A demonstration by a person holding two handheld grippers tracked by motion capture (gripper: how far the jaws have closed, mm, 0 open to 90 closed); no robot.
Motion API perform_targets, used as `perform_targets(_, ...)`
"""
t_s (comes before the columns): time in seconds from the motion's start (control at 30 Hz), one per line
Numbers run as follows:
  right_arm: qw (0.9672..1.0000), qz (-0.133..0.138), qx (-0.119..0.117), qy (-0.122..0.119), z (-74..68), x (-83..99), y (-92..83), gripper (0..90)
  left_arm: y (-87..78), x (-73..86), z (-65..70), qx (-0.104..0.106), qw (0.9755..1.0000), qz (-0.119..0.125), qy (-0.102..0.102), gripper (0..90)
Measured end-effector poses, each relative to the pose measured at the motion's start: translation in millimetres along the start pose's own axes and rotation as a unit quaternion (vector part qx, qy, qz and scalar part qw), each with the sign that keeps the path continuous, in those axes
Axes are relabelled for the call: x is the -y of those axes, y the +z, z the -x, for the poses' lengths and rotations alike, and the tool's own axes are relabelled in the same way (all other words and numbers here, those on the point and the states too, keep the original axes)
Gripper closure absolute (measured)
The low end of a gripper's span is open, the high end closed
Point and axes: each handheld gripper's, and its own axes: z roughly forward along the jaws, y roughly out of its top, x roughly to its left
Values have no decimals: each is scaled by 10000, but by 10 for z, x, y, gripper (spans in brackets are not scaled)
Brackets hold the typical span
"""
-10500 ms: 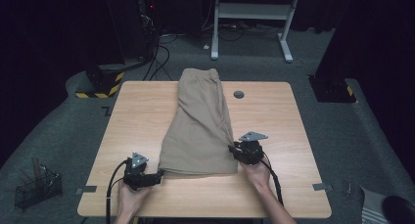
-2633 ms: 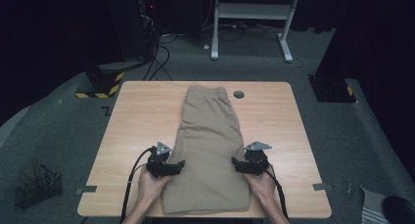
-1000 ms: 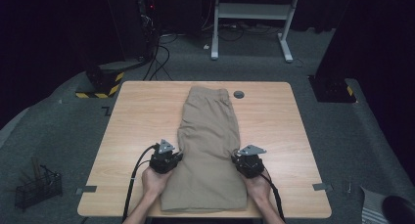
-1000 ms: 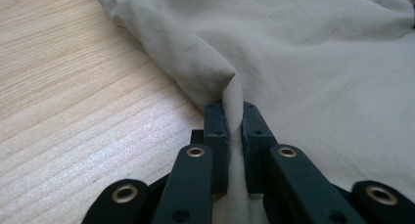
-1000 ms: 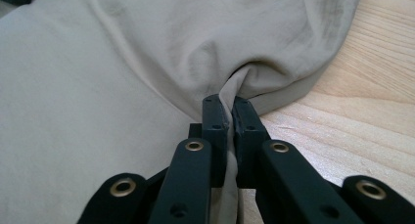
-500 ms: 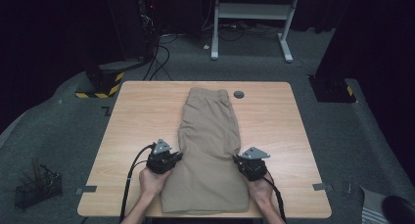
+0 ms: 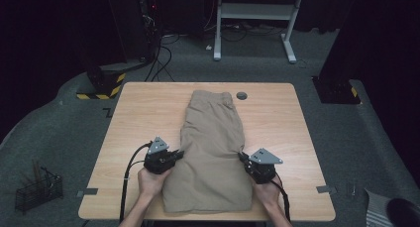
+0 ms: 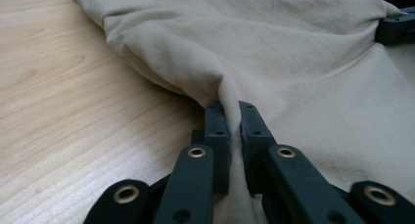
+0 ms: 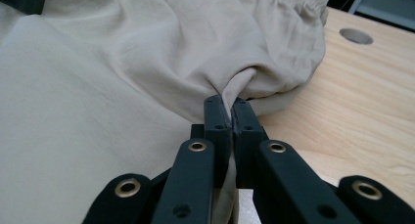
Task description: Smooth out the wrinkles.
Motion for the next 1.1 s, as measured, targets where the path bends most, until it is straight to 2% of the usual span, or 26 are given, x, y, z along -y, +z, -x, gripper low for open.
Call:
perform_targets(0.17, 9999, 98, -17, -62, 8, -48, -56, 879, -62, -72, 17, 4, 9999, 125, 68, 851)
perform_targets(0.37, 9998, 147, -45, -83, 27, -76, -91, 879, -78, -105, 30, 40, 9998, 167, 54, 851)
perform_targets(0.53, 9997, 178, -47, -138, 29, -106, -135, 879, -110, -146, 48, 58, 9997, 203, 131, 851)
perform_targets(0.9, 9991, 323, -52, -260, 19, -180, -240, 879, -177, -212, 87, 84, 9994, 216, 264, 851)
perform_targets(1.1, 9992, 322, -57, -229, 29, -172, -234, 879, -167, -217, 87, 106, 9996, 160, 225, 851)
